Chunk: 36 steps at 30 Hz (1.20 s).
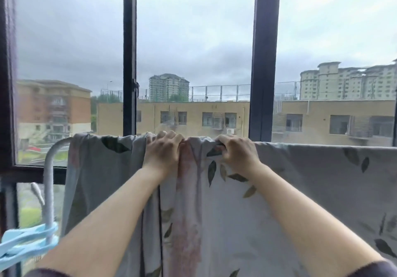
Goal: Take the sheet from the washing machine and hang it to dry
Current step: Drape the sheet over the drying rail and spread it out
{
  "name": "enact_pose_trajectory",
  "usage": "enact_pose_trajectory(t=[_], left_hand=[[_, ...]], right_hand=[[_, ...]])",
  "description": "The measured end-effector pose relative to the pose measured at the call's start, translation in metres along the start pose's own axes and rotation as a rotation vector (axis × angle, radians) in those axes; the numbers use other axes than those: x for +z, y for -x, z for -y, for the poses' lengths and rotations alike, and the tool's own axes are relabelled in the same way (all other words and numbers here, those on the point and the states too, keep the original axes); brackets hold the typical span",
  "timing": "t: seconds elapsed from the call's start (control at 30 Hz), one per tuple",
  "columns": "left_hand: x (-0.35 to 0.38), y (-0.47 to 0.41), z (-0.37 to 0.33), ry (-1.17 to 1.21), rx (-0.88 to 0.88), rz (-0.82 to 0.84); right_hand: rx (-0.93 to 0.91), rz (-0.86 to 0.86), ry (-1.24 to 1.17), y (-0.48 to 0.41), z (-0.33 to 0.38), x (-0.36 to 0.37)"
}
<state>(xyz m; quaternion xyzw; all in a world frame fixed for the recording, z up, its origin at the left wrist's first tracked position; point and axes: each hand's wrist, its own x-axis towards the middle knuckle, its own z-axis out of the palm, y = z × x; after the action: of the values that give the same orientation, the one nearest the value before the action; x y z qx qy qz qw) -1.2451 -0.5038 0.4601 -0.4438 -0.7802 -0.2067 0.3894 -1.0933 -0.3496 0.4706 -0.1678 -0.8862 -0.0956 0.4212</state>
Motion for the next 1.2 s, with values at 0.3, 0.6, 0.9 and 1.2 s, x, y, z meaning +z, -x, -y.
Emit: enact_pose_trajectory(t=[0.3,0.6,0.9,1.2], left_hand=[[-0.005,-0.005,0.044,0.035,-0.108,-0.130],[-0.020,-0.031,0.068,-0.054,-0.354,0.228],[-0.021,-0.036,0.062,-0.044,-0.197,0.396],[0.007,-0.053,-0.003,0.352,0.162,0.102]], right_hand=[[0.130,-0.009,-0.043,-0.012,-0.029,-0.013],[0.291,0.037,-0.039,-0.027,-0.018,-0.013],[0.111,0.286,-0.337,-0.019,-0.027,-0.033],[0.214,0.201,-0.238,-0.014,-0.052,-0.040]])
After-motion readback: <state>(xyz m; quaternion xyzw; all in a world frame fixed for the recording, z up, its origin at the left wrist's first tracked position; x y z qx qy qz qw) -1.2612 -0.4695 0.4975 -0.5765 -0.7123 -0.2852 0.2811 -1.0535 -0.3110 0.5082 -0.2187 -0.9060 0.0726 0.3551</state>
